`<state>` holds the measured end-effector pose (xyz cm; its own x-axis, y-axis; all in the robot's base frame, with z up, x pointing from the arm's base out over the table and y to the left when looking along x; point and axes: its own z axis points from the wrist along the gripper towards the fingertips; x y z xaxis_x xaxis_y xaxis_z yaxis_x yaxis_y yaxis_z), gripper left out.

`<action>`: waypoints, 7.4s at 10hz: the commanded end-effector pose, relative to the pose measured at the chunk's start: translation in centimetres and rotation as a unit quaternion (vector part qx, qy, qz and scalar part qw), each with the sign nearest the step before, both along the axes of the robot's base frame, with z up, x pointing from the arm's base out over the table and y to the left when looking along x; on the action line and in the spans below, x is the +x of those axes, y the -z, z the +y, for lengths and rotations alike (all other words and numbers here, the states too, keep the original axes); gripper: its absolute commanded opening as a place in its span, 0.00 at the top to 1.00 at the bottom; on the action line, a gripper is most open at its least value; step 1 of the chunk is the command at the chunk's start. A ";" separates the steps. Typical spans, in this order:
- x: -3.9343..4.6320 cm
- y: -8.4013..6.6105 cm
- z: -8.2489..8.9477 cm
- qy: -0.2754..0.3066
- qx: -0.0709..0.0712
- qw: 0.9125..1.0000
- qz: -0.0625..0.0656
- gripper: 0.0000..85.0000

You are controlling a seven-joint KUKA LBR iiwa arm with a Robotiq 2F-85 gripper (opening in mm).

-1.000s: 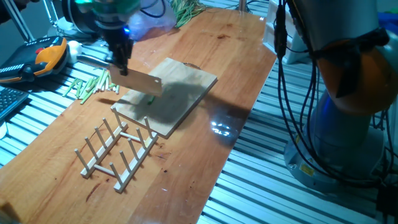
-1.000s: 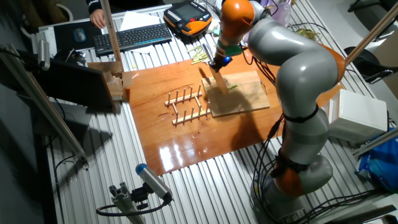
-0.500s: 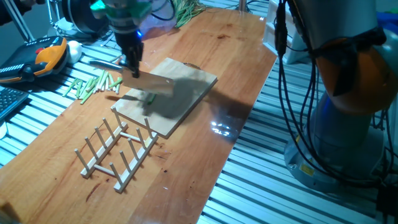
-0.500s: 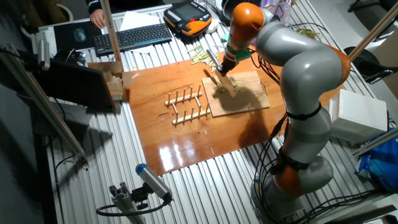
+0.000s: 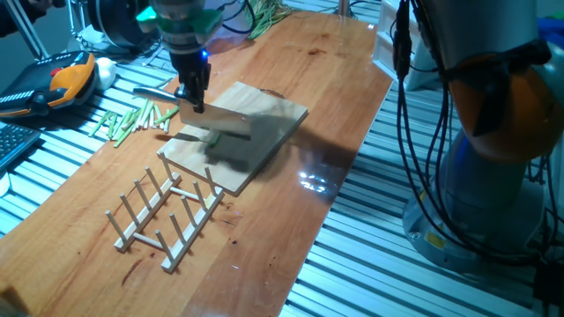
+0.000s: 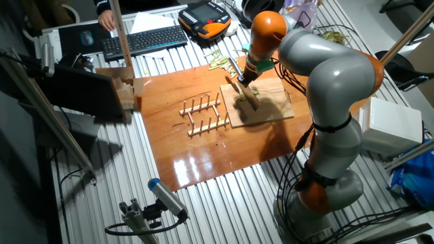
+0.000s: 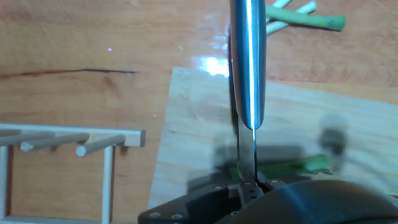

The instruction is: Chop the green garlic

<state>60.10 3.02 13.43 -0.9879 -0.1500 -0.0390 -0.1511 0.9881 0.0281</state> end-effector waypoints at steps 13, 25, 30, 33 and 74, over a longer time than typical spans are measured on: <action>-0.99 2.9 -0.2 -0.035 -0.002 0.999 -0.006 1.00; -0.51 3.0 -0.8 -0.036 -0.016 0.999 0.006 1.00; -0.82 3.6 -0.7 -0.038 -0.021 0.999 0.019 1.00; -1.44 4.5 -0.3 -0.037 -0.019 0.999 0.015 1.00; -2.25 4.2 -0.4 -0.036 -0.017 0.999 0.016 1.00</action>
<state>57.83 2.66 9.19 -0.9753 -0.2208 -0.0034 -0.2208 0.9753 0.0011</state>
